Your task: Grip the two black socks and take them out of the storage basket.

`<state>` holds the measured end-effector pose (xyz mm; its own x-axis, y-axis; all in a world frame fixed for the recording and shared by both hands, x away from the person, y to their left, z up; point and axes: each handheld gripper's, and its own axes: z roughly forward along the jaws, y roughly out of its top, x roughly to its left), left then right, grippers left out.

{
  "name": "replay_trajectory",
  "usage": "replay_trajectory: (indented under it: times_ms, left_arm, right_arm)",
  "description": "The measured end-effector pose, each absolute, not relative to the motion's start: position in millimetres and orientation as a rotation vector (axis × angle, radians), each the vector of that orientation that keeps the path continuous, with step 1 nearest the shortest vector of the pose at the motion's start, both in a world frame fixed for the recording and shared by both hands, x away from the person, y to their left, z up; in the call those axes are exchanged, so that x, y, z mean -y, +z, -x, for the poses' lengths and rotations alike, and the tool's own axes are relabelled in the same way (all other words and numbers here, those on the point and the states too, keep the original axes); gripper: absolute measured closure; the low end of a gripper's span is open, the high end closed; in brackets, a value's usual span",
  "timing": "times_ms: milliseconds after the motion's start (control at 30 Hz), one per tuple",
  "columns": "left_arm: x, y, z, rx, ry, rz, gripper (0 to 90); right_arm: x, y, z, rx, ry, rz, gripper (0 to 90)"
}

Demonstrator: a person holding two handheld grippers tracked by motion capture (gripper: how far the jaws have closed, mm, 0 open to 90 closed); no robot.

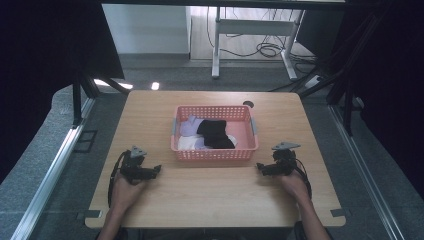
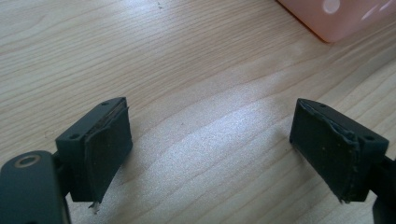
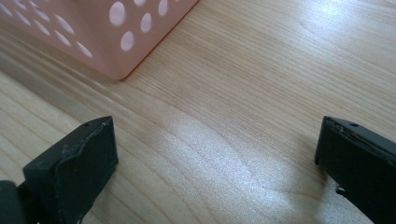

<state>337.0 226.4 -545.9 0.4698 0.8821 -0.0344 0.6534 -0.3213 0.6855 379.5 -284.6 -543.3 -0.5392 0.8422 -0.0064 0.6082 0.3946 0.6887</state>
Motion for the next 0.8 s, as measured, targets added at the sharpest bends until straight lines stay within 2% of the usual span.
replay_trajectory:
  times_ms: [800]
  left_arm:
    - [-226.5,-545.8,-337.1,-1.269,0.462,-2.081,12.6]
  right_arm:
    - [288.3,-536.9,-380.7,-2.334,0.875,-1.296,1.2]
